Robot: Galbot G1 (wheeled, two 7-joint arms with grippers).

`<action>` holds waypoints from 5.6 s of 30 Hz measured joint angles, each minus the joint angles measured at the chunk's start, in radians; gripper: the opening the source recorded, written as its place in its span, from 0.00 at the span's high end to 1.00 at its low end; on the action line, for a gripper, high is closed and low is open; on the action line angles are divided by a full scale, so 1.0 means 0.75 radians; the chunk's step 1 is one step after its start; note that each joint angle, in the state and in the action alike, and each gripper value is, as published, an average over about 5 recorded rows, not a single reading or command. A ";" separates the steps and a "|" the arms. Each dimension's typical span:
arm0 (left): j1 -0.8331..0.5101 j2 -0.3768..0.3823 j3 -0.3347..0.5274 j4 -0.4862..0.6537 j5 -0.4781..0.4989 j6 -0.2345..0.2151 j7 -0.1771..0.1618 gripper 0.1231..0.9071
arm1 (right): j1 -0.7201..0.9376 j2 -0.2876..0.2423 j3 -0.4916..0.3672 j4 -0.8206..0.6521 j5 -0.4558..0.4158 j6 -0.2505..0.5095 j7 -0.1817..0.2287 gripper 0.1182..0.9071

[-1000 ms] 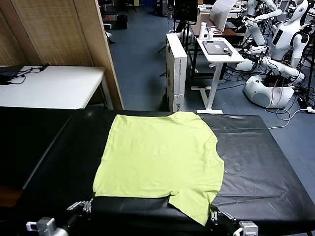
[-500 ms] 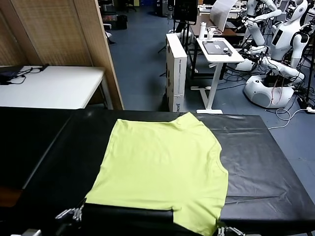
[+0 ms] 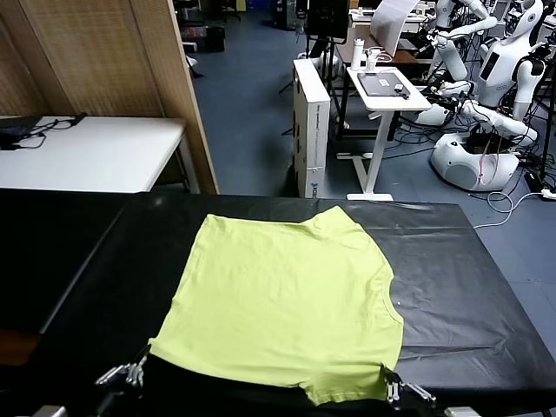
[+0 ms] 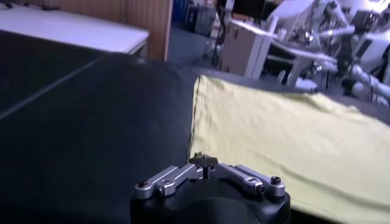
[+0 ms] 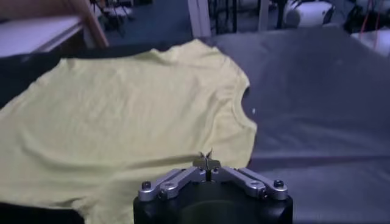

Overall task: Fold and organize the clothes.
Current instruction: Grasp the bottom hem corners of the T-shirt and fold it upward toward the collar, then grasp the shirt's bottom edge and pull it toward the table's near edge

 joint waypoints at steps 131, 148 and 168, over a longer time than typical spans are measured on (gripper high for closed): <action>-0.217 0.139 0.116 0.218 0.245 0.038 -0.021 0.97 | 0.016 -0.471 0.080 -0.139 0.111 -0.275 -0.121 0.97; -0.040 0.151 -0.002 0.107 0.227 0.076 -0.028 0.97 | -0.120 -0.467 0.103 -0.004 0.124 -0.281 -0.059 0.89; 0.038 0.059 -0.107 -0.033 0.141 0.210 -0.172 0.00 | 0.019 -0.421 0.145 0.016 0.309 -0.281 -0.045 0.00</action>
